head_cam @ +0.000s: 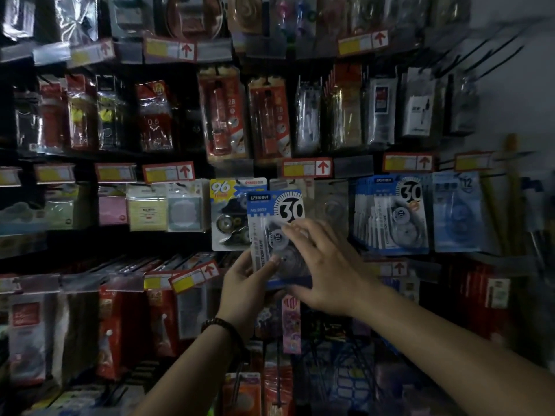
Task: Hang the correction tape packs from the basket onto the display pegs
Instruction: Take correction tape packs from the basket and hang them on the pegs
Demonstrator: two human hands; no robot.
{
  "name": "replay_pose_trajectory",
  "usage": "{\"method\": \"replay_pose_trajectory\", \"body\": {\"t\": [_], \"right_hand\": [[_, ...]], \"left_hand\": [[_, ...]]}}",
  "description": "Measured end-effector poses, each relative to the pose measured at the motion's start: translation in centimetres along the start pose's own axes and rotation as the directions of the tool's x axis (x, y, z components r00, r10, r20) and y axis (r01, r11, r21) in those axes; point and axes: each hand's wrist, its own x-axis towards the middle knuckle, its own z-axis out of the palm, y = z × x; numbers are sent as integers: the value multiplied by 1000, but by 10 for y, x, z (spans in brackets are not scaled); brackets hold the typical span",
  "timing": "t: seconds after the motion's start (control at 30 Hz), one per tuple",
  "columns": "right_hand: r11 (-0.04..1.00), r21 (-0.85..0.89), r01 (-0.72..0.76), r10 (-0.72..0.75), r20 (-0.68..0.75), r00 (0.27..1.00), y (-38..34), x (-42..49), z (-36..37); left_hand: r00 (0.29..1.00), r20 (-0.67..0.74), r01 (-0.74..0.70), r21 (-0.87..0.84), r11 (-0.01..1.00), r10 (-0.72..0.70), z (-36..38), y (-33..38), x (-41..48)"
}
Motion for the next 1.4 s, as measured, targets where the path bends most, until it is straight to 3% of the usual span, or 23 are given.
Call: {"method": "replay_pose_trajectory", "body": {"t": [0.27, 0.57, 0.63, 0.73, 0.97, 1.03, 1.2, 1.4], "right_hand": [[985, 124, -118, 126, -50, 991, 42, -40, -14], [979, 29, -204, 206, -83, 975, 99, -69, -39], [966, -23, -258, 254, -103, 962, 118, -69, -46], [942, -82, -325, 321, -56, 945, 138, -68, -56], [937, -260, -232, 267, 107, 958, 156, -67, -61], [936, -289, -199, 241, 120, 963, 158, -68, -61], [925, -266, -272, 295, 50, 954, 161, -61, -63], [921, -239, -307, 339, 106, 935, 163, -51, -67]], "left_hand": [[991, 132, -8, 37, 999, 3, 66, -5, -6], [962, 262, -141, 249, 958, 73, 121, -15, 8], [962, 246, -220, 422, 879, 122, 124, -18, 14], [933, 296, -355, 672, 650, 204, 125, -18, 16], [852, 489, -523, 769, 366, 190, 127, -14, 21], [851, 496, -525, 786, 326, 173, 125, -14, 22], [847, 513, -531, 801, 277, 138, 124, -12, 25], [818, 565, -571, 775, 271, 108, 119, -16, 21]]}}
